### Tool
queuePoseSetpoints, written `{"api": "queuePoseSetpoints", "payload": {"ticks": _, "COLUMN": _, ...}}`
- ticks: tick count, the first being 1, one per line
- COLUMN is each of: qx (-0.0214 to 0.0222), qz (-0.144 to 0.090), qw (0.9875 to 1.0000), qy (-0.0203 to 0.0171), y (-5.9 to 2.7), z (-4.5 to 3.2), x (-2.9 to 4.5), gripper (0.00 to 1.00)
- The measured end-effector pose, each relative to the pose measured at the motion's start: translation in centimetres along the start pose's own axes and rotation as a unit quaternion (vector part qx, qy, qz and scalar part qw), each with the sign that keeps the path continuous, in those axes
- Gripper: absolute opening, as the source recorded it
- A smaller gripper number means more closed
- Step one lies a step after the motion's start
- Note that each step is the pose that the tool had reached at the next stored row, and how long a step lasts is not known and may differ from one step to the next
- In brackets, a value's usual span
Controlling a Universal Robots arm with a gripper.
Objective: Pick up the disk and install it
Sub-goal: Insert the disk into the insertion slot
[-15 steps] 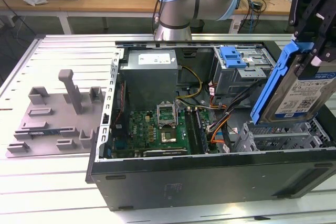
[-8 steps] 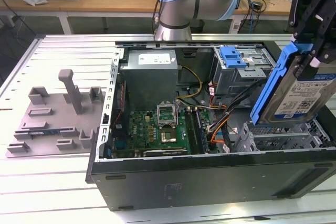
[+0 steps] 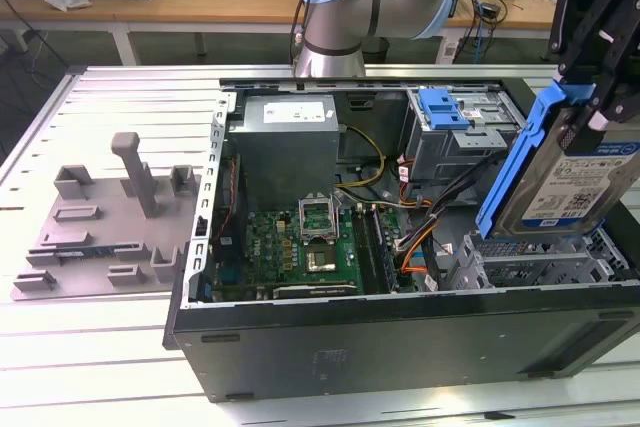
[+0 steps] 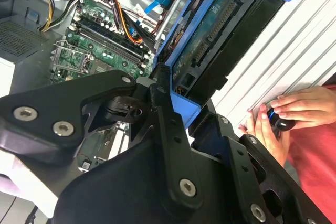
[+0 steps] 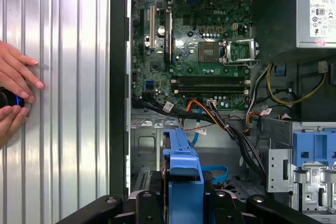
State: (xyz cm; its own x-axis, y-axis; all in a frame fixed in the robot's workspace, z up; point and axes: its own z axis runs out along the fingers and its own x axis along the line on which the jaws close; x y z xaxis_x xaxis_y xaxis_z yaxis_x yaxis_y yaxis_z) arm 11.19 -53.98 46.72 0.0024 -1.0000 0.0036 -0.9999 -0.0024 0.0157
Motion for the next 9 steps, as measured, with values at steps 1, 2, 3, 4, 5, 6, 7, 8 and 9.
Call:
{"api": "queuePoseSetpoints", "payload": {"ticks": 1, "qx": 0.0000, "qz": 0.000, "qw": 1.0000, "qy": 0.0000, "y": 0.00, "z": 0.03, "x": -0.01, "gripper": 0.37}}
{"api": "queuePoseSetpoints", "payload": {"ticks": 2, "qx": 0.0000, "qz": 0.000, "qw": 1.0000, "qy": 0.0000, "y": -0.01, "z": 0.04, "x": -0.03, "gripper": 0.37}}
{"api": "queuePoseSetpoints", "payload": {"ticks": 3, "qx": 0.0000, "qz": 0.000, "qw": 1.0000, "qy": 0.0001, "y": -0.03, "z": 0.07, "x": -0.06, "gripper": 0.37}}
{"api": "queuePoseSetpoints", "payload": {"ticks": 4, "qx": 0.0000, "qz": 0.000, "qw": 1.0000, "qy": 0.0001, "y": -0.04, "z": 0.09, "x": -0.08, "gripper": 0.37}}
{"api": "queuePoseSetpoints", "payload": {"ticks": 5, "qx": 0.0000, "qz": 0.000, "qw": 1.0000, "qy": 0.0001, "y": -0.06, "z": 0.14, "x": -0.12, "gripper": 0.37}}
{"api": "queuePoseSetpoints", "payload": {"ticks": 6, "qx": 0.0000, "qz": 0.000, "qw": 1.0000, "qy": 0.0001, "y": -0.08, "z": 0.19, "x": -0.14, "gripper": 0.37}}
{"api": "queuePoseSetpoints", "payload": {"ticks": 7, "qx": 0.0000, "qz": 0.000, "qw": 1.0000, "qy": 0.0001, "y": -0.09, "z": 0.22, "x": -0.14, "gripper": 0.37}}
{"api": "queuePoseSetpoints", "payload": {"ticks": 8, "qx": 0.0000, "qz": 0.000, "qw": 1.0000, "qy": 0.0001, "y": -0.09, "z": 0.26, "x": -0.15, "gripper": 0.37}}
{"api": "queuePoseSetpoints", "payload": {"ticks": 9, "qx": 0.0000, "qz": 0.000, "qw": 1.0000, "qy": 0.0001, "y": -0.10, "z": 0.31, "x": -0.15, "gripper": 0.37}}
